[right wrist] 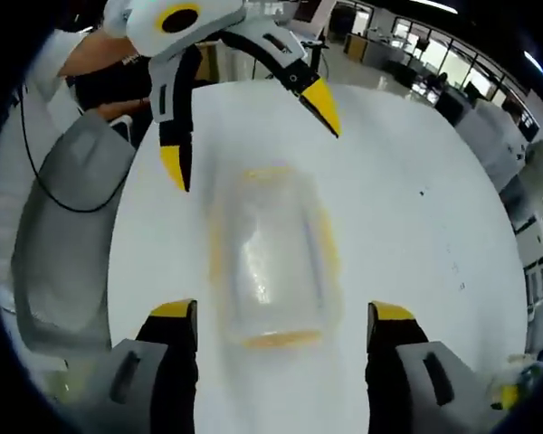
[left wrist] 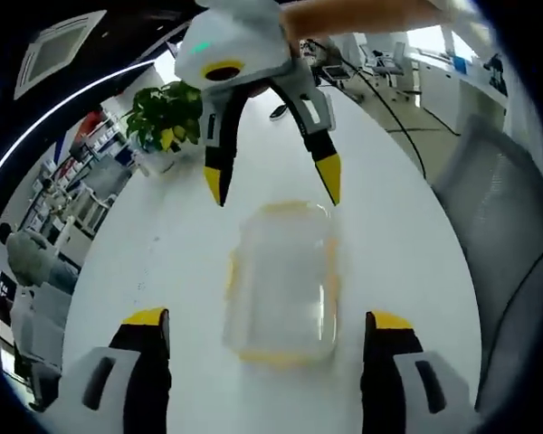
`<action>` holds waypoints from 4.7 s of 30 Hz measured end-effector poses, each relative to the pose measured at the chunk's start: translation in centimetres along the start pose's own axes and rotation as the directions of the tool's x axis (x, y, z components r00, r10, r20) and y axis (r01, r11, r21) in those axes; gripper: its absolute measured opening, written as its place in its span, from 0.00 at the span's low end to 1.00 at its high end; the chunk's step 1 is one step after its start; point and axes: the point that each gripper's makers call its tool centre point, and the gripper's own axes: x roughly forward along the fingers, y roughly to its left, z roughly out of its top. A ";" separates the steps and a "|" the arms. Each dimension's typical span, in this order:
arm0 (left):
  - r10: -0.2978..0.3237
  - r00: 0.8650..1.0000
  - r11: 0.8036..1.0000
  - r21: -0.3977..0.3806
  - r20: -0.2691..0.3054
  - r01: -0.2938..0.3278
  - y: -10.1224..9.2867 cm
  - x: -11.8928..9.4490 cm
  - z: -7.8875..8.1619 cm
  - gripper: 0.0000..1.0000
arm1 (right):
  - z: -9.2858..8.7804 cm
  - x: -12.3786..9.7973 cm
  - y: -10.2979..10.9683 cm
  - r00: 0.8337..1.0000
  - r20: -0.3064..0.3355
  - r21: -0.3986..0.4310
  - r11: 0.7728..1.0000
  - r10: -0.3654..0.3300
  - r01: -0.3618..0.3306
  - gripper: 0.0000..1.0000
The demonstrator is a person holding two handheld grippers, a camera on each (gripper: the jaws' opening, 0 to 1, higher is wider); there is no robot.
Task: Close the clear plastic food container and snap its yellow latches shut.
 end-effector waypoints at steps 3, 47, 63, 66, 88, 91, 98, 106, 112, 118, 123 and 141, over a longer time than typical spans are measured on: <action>-0.036 0.999 0.999 -0.020 -0.021 0.036 -0.1 1.2 -0.6 0.85 | -0.8 0.6 -0.4 1.000 -0.018 -0.006 1.000 -0.003 0.003 0.76; -0.137 0.987 0.990 -0.052 -0.088 0.133 -0.1 3.0 -4.8 0.68 | 1.4 5.8 -1.7 0.994 -0.001 -0.027 0.994 0.107 -0.107 0.73; -0.105 0.987 0.991 -0.093 -0.120 0.094 1.0 1.5 -7.5 0.68 | 4.6 7.4 -2.1 0.991 0.040 -0.037 0.991 0.130 -0.129 0.74; -0.104 0.987 0.991 -0.095 -0.123 0.092 1.2 1.6 -7.5 0.68 | 4.7 7.5 -2.3 0.988 0.054 -0.033 0.990 0.142 -0.140 0.74; -0.119 0.984 0.986 -0.131 -0.129 0.102 5.7 3.1 -9.3 0.72 | 6.4 8.8 -6.5 0.984 0.062 -0.050 0.985 0.169 -0.166 0.75; -0.124 0.980 0.987 -0.118 -0.154 0.106 6.4 3.3 -9.5 0.72 | 6.7 9.0 -7.2 0.984 0.061 -0.045 0.986 0.165 -0.163 0.75; -0.123 0.981 0.988 -0.112 -0.149 0.107 7.3 3.4 -9.8 0.72 | 7.0 9.1 -8.2 0.983 0.081 -0.035 0.986 0.166 -0.163 0.75; -0.118 0.983 0.988 -0.112 -0.143 0.103 7.4 3.4 -9.8 0.72 | 7.1 9.1 -8.3 0.983 0.082 -0.029 0.986 0.164 -0.162 0.76; -0.113 0.982 0.989 -0.107 -0.153 0.098 7.3 3.4 -9.9 0.73 | 7.1 9.1 -8.3 0.982 0.093 -0.013 0.987 0.162 -0.162 0.76; -0.099 0.987 0.991 -0.107 -0.126 0.086 7.3 3.5 -10.0 0.74 | 6.8 9.2 -8.3 0.981 0.100 0.025 0.985 0.169 -0.172 0.77; -0.094 0.994 0.994 -0.057 -0.061 0.090 7.5 3.6 -10.0 0.76 | 6.7 9.4 -8.5 0.981 0.105 0.058 0.984 0.164 -0.171 0.80; -0.032 0.998 0.980 -0.197 0.056 0.042 7.4 2.9 -8.4 0.99 | 7.2 6.7 -9.8 0.978 0.204 0.081 0.995 0.042 -0.059 1.00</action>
